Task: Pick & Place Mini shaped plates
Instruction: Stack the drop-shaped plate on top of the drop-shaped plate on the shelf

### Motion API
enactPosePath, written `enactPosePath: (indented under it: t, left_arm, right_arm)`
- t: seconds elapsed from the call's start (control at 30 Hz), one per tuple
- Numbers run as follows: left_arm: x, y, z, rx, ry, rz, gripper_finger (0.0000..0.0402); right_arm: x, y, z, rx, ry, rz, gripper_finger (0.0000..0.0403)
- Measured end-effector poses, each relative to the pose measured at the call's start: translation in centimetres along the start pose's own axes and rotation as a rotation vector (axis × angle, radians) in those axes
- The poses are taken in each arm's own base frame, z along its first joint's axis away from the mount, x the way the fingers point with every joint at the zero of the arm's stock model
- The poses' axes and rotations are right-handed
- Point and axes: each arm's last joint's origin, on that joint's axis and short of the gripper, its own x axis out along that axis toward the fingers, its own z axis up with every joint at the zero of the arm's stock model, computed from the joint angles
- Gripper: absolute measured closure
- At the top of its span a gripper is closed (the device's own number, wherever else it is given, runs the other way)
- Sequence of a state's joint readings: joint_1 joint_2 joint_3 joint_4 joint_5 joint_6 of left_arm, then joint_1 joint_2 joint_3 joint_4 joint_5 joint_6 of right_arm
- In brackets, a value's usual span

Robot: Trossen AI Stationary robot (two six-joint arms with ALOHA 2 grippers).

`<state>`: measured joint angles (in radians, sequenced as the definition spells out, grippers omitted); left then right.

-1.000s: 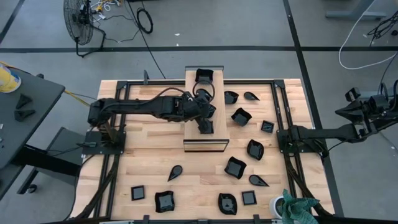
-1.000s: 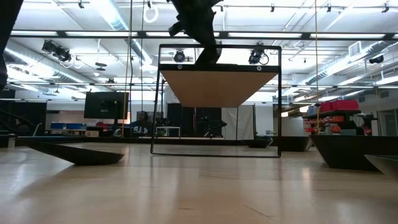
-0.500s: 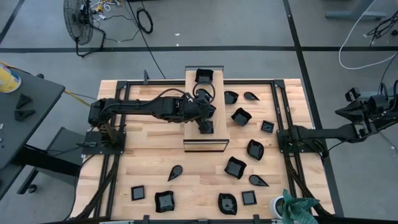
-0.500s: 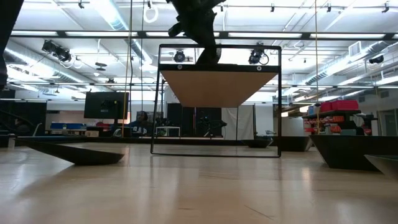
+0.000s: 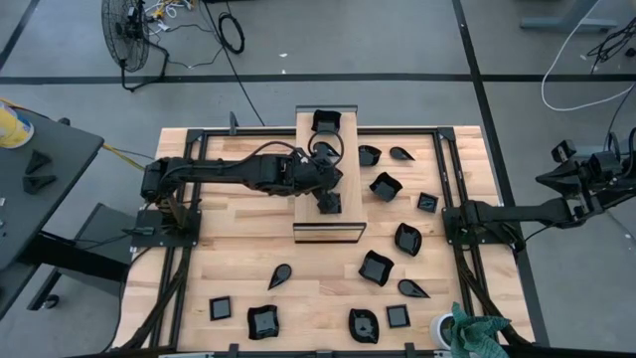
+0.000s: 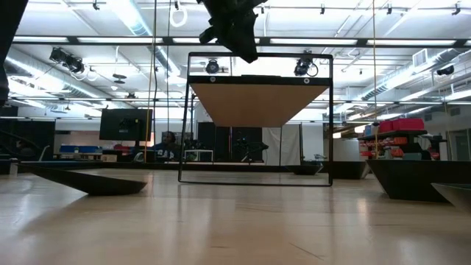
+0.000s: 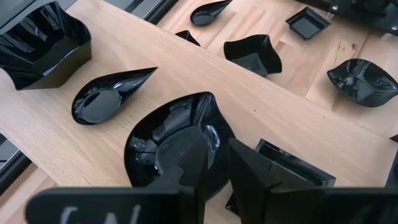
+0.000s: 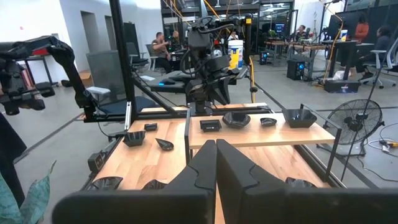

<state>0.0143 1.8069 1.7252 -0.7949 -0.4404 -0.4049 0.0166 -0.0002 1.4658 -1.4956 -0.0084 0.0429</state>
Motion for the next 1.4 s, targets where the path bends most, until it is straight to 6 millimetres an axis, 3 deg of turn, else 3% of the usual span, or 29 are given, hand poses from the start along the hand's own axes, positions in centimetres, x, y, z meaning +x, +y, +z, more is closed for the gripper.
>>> enactPosePath:
  t: [0.27,0.67,1.1,1.4]
  left_arm:
    - [-0.7,-0.1,0.2,0.044,-0.012,-0.010,0.0335]
    - [-6.6,0.4,2.0,0.169,0.041,-0.007,0.0326]
    - [-12.1,0.5,-1.0,0.150,0.241,0.006,0.0302]
    - [-13.6,-0.1,-2.5,0.082,0.304,0.026,0.0285]
  right_arm:
    - [0.0,0.0,0.0,0.000,0.000,0.000,0.0392]
    - [0.0,0.0,0.0,0.000,0.000,0.000,0.0392]
    - [0.0,0.0,0.0,0.000,-0.001,0.000,0.0392]
    - [0.0,0.0,0.0,0.000,0.000,0.000,0.0392]
